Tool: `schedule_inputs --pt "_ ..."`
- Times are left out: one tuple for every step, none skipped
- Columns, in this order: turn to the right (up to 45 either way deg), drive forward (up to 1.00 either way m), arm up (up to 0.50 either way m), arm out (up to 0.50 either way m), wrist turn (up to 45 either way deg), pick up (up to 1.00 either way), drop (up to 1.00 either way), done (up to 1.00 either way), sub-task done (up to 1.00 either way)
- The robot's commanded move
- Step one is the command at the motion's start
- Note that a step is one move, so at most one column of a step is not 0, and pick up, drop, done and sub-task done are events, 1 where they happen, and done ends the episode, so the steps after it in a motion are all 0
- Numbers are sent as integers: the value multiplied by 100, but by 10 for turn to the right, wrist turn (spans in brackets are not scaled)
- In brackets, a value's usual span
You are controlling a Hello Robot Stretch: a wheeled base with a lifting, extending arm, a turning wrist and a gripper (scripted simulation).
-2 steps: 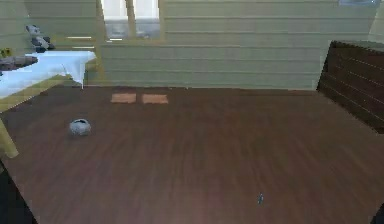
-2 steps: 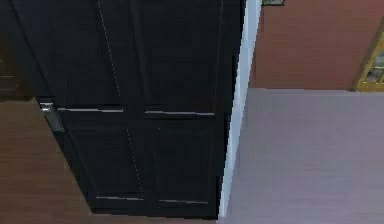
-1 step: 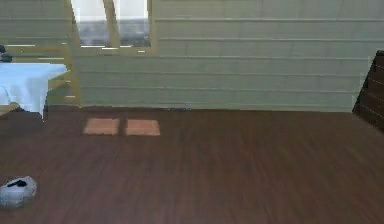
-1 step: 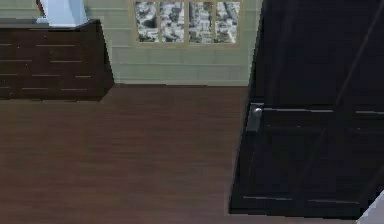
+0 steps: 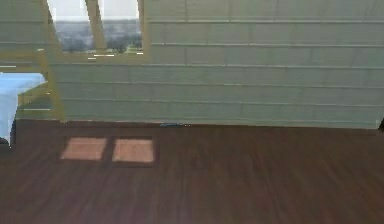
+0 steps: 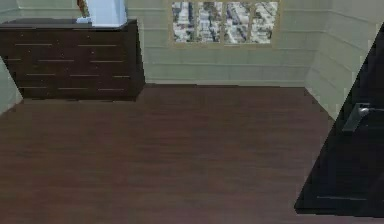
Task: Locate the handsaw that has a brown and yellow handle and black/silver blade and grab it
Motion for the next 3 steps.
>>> schedule_inputs --pt "60 0 0 0 0 0 0 0 0" --pt "0 100 0 0 0 0 0 0 0" --pt "0 65 0 0 0 0 0 0 0"
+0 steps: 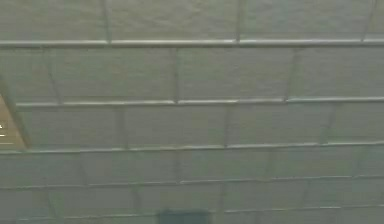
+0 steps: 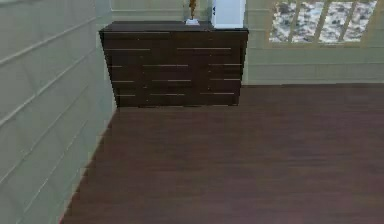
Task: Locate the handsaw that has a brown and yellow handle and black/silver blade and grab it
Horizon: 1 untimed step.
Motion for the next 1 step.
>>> schedule_inputs --pt "-450 0 0 0 0 0 0 0 0"
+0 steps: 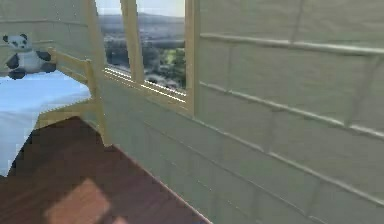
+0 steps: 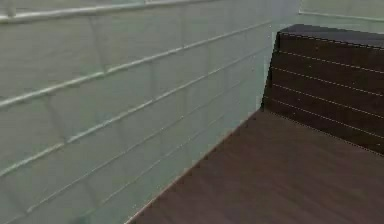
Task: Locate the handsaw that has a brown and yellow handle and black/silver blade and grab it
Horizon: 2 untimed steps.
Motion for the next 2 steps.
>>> schedule_inputs --pt "-450 0 0 0 0 0 0 0 0" --pt "-270 0 0 0 0 0 0 0 0"
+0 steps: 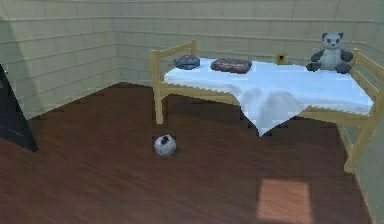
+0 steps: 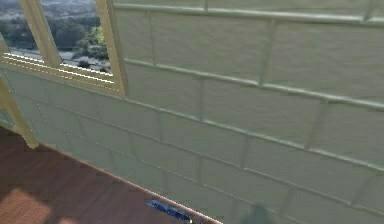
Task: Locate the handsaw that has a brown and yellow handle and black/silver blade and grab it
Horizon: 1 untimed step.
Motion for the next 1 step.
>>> schedule_inputs --pt "0 0 10 0 0 0 0 0 0"
